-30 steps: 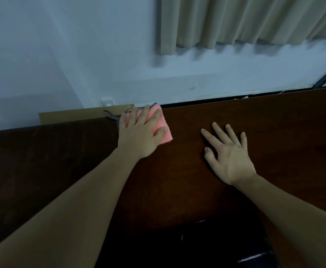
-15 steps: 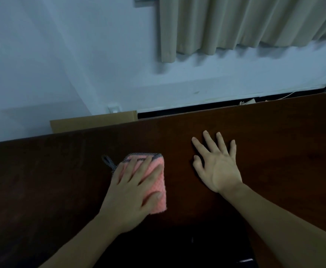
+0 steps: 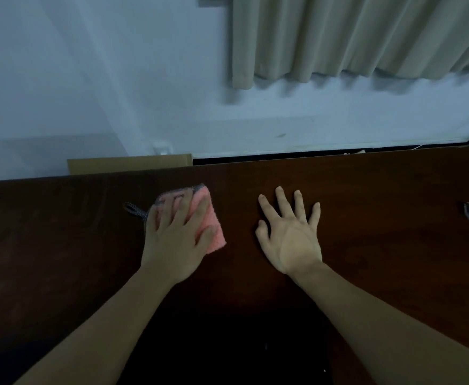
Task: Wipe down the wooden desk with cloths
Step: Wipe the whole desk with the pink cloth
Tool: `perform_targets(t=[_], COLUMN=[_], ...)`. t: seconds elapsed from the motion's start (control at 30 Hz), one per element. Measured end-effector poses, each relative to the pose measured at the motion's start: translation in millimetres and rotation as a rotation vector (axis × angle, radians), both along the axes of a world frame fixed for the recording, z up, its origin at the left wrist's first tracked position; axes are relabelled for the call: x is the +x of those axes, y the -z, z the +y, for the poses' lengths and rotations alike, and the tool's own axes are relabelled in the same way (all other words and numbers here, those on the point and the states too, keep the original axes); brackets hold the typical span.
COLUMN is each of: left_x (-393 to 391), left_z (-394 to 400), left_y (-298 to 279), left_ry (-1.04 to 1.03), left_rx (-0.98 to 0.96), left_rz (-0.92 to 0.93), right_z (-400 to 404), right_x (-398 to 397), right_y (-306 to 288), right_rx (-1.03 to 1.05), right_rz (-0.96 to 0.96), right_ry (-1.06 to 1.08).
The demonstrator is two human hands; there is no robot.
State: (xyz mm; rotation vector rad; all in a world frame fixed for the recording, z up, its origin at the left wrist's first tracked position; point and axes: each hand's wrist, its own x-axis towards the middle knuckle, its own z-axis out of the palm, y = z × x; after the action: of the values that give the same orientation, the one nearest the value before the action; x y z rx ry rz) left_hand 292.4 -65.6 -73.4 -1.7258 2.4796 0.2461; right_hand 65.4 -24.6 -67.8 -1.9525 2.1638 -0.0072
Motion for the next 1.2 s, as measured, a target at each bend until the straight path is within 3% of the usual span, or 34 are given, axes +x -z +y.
perform_targets(t=[0.27, 0.43, 0.63, 0.97, 1.07, 1.2], left_x=[43, 31, 1, 61, 80, 85], left_z=[45, -2, -40, 54, 49, 7], left_y=[3, 6, 6, -5, -3, 3], left_ry=[0.314, 0.16, -0.086, 0.314, 0.351, 0.276], left_rx=[0.089, -0.01, -0.011, 0.097, 0.094, 0.034], left_rz=[0.044, -0.031, 0.015, 0.051, 0.02, 0.014], right_z=[0, 1, 1, -14, -13, -12], right_x=[1, 0, 1, 44, 78, 89], right_y=[0, 1, 0, -17, -8, 4], right_rx=[0.007, -0.005, -0.002, 0.056, 0.067, 0.066], right_rz=[0.01, 0.01, 0.015, 0.021, -0.101, -0.014], right_ry=[0.001, 0.005, -0.003, -0.031, -0.019, -0.002])
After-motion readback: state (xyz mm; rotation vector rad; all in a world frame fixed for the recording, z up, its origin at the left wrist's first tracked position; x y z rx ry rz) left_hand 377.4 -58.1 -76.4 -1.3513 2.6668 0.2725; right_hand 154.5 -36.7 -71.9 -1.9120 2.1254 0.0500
